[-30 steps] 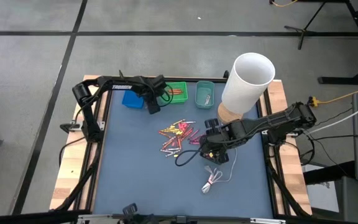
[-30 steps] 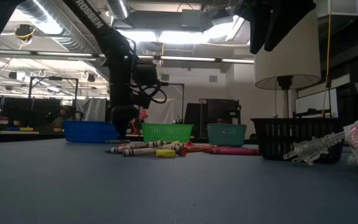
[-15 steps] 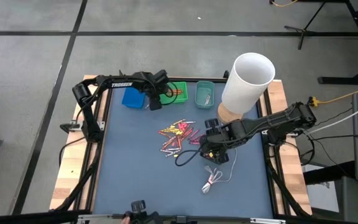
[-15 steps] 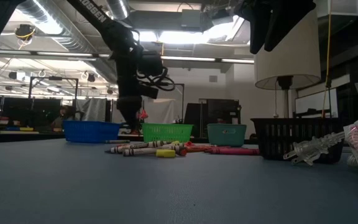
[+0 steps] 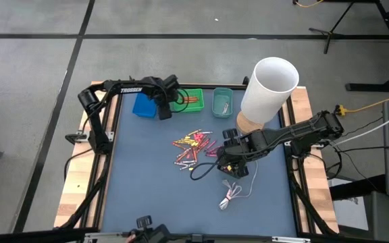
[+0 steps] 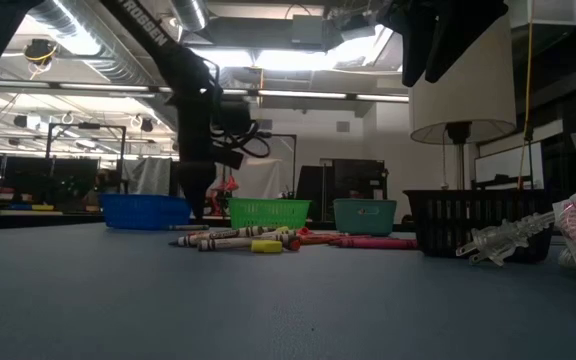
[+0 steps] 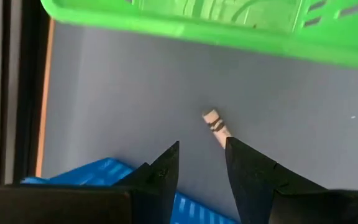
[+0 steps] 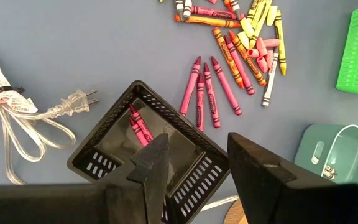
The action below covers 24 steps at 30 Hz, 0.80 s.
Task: Sort crayons
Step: Put the gray crayon into the dark green bin
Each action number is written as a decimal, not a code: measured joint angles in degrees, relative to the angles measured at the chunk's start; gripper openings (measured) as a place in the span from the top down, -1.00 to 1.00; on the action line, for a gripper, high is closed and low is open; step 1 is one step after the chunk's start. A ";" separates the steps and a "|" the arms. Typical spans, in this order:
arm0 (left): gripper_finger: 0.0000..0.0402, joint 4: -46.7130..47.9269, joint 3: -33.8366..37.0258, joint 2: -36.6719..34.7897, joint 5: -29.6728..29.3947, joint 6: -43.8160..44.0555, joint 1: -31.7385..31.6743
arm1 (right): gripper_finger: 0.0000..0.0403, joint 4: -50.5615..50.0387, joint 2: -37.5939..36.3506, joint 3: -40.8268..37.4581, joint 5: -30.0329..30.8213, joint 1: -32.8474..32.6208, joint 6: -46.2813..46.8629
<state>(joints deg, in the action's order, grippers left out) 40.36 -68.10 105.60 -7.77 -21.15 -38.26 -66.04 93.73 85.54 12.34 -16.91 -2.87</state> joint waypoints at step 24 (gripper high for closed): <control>0.42 0.35 4.20 -0.90 4.02 2.18 0.42 | 0.19 0.00 0.00 0.00 0.02 0.00 0.00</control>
<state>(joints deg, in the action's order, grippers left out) 40.71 -63.90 104.70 -3.75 -18.97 -37.84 -66.04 93.73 85.54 12.36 -16.91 -2.87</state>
